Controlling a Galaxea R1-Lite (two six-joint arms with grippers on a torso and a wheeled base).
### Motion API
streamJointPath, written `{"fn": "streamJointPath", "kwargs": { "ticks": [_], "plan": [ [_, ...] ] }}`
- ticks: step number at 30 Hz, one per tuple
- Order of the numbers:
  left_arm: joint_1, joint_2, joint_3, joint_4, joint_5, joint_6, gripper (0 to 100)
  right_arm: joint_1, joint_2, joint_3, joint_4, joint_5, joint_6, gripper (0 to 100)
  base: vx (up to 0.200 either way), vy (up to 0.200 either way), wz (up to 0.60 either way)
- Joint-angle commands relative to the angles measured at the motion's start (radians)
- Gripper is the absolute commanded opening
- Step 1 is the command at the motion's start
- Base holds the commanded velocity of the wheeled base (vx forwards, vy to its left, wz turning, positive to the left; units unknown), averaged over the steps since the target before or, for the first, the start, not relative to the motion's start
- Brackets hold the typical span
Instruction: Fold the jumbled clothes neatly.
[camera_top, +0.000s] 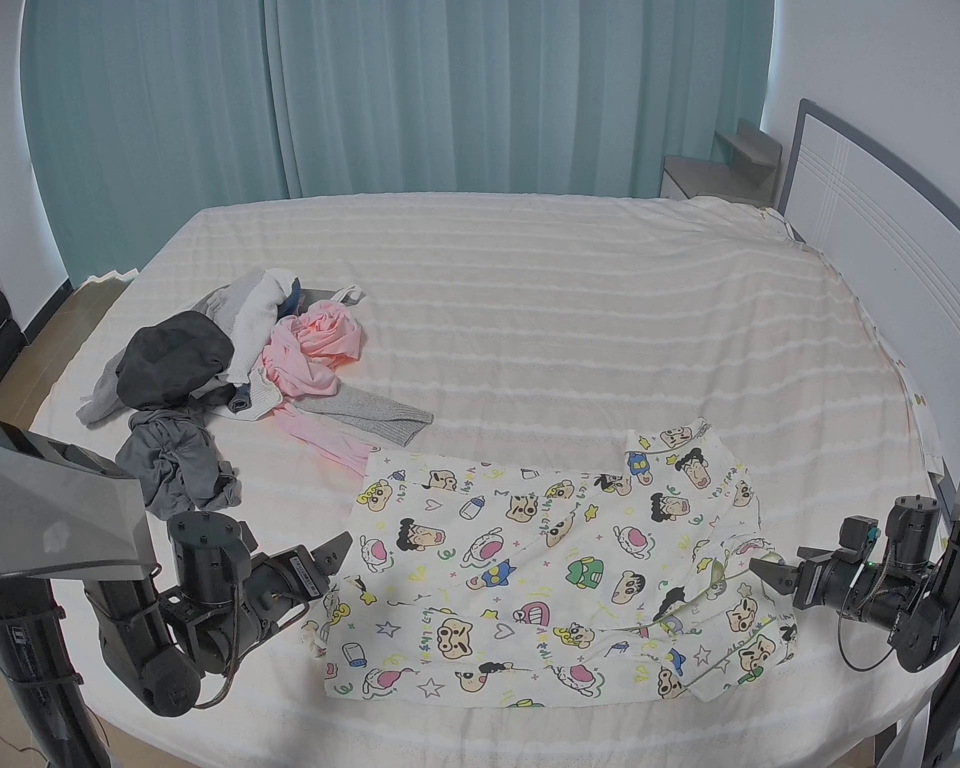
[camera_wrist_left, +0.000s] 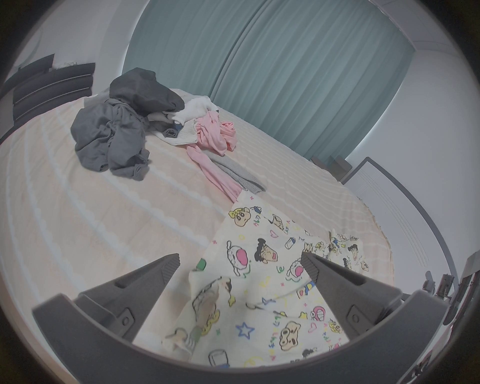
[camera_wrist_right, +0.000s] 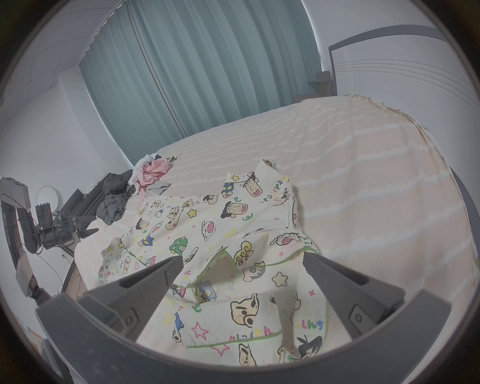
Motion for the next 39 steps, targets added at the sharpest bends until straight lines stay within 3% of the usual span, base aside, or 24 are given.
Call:
{"fn": "streamJointPath", "kwargs": {
  "ticks": [1,4,10,13,15,20,25,30,39],
  "plan": [
    [0.038,0.037,-0.102,0.015,-0.007,0.022,100,0.0,0.002,-0.001,0.0,0.001,0.0,100,0.0,0.0,0.0],
    [0.063,0.039,-0.188,0.097,-0.014,0.05,100,-0.002,-0.003,-0.016,0.001,0.001,0.003,100,0.0,0.0,0.0],
    [0.104,-0.001,-0.474,0.545,-0.157,0.099,100,-0.013,-0.013,-0.015,0.001,0.001,0.003,100,0.0,0.0,0.0],
    [0.137,0.026,-0.616,0.727,-0.2,0.214,100,-0.023,-0.032,-0.01,0.001,0.001,0.009,100,0.0,0.0,0.0],
    [0.144,0.072,-0.696,0.741,-0.204,0.26,100,-0.026,-0.053,-0.001,0.001,-0.001,0.018,100,0.0,0.0,0.0],
    [0.146,0.16,-0.846,0.816,-0.211,0.265,100,-0.023,-0.104,0.018,0.003,0.001,0.032,100,0.0,0.0,0.0],
    [0.146,0.22,-0.86,0.818,-0.266,0.297,100,-0.02,-0.105,0.018,0.001,0.002,0.035,100,0.0,0.0,0.0],
    [0.146,0.278,-0.874,0.804,-0.249,0.395,100,-0.016,-0.101,0.018,0.001,0.004,0.037,100,0.0,0.0,0.0],
    [0.137,0.362,-0.961,0.736,-0.247,0.403,100,-0.016,-0.102,0.018,0.009,0.004,0.038,100,0.0,0.0,0.0]
  ]
}}
